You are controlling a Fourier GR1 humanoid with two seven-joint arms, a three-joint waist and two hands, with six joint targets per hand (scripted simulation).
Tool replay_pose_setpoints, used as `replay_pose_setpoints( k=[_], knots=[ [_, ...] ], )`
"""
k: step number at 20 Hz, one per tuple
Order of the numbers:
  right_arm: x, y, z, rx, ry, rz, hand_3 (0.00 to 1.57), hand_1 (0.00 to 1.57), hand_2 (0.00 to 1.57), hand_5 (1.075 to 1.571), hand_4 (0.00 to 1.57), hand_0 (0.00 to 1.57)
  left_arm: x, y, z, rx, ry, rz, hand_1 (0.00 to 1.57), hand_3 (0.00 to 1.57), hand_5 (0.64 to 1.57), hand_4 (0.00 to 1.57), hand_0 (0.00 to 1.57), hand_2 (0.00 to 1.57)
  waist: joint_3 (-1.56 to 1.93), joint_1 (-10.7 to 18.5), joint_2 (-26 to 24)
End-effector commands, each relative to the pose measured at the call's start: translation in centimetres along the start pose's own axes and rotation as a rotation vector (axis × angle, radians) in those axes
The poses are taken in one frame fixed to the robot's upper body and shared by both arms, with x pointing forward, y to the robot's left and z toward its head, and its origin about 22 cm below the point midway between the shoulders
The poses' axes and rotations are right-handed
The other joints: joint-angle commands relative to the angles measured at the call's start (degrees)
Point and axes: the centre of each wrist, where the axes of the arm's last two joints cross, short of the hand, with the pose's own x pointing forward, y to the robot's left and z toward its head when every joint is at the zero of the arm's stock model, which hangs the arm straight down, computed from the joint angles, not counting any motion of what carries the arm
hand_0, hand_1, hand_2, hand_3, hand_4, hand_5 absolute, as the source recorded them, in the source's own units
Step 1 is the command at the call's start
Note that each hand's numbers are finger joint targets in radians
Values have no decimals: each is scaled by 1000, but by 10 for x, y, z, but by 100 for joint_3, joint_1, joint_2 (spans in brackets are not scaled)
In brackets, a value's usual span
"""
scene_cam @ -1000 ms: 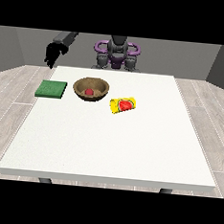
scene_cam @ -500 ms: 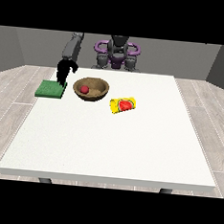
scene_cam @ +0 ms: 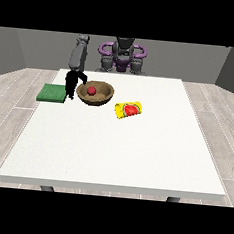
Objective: Pick the cup and pour the ball into the bowl, then pick the bowl and place it on the pad
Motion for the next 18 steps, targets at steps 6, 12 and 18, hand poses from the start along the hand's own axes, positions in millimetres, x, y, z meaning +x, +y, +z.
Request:
replay_pose_setpoints(
  k=[6,12,18],
  knots=[
    [-13,10,-10,27,-29,18,0,0,0,1548,476,0,15,41,23,70,-28,-24,0,0,1536,1017,0,0,-1,-244,284],
    [-12,14,-21,19,-61,10,0,0,0,1547,458,0,33,18,20,22,-82,-24,0,0,1538,1017,0,0,2,-11,582],
    [-25,47,-17,53,-9,4,0,0,0,1547,472,0,29,63,34,43,-32,-7,0,0,1545,1024,0,0,-4,-186,324]
  ],
)
